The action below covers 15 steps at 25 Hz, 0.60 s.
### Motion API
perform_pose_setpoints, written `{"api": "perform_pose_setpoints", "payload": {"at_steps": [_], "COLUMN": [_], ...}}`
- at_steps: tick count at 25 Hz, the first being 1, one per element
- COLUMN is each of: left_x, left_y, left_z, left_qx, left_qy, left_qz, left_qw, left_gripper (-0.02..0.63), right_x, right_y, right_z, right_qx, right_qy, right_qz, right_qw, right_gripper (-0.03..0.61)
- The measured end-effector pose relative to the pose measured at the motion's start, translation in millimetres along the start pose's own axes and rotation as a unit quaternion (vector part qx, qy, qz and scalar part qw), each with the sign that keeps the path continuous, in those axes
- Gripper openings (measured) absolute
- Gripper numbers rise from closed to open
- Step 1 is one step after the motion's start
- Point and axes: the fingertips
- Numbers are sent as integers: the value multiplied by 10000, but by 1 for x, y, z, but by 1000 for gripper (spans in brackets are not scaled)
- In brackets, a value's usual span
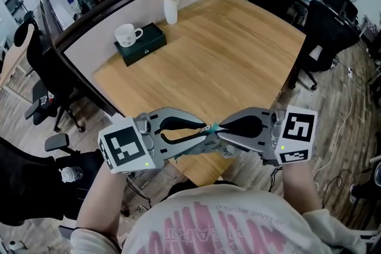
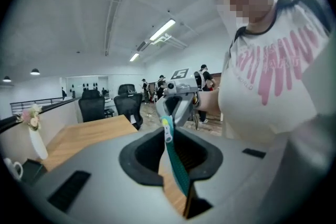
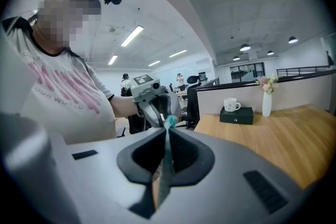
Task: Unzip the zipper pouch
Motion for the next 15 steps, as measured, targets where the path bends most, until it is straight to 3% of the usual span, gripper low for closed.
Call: {"api": "perform_pose_setpoints", "payload": {"at_steps": [5,15], "left_x": [-8,-11], "left_y": [2,3], "left_z": [-7,-22], "left_qx": [-286,-48], "left_qy": [512,1260], "left_qz": [300,-11], "left_qw": [9978,9920], "left_gripper": [63,64], "right_x": [-1,-6], "right_y": [-4,-6], "right_z": [-9,-22], "right_qx": [21,40], "right_qy": [208,457], "right_qz": [-154,-215], "right_qw": [9997,9987], "right_gripper": [8,6]}}
Point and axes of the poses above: the fingertips, and each gripper's own axes: x forward along the fingers, y to its right, z out of its underside, and after that the axes turned 3 degrees about y, right-handed
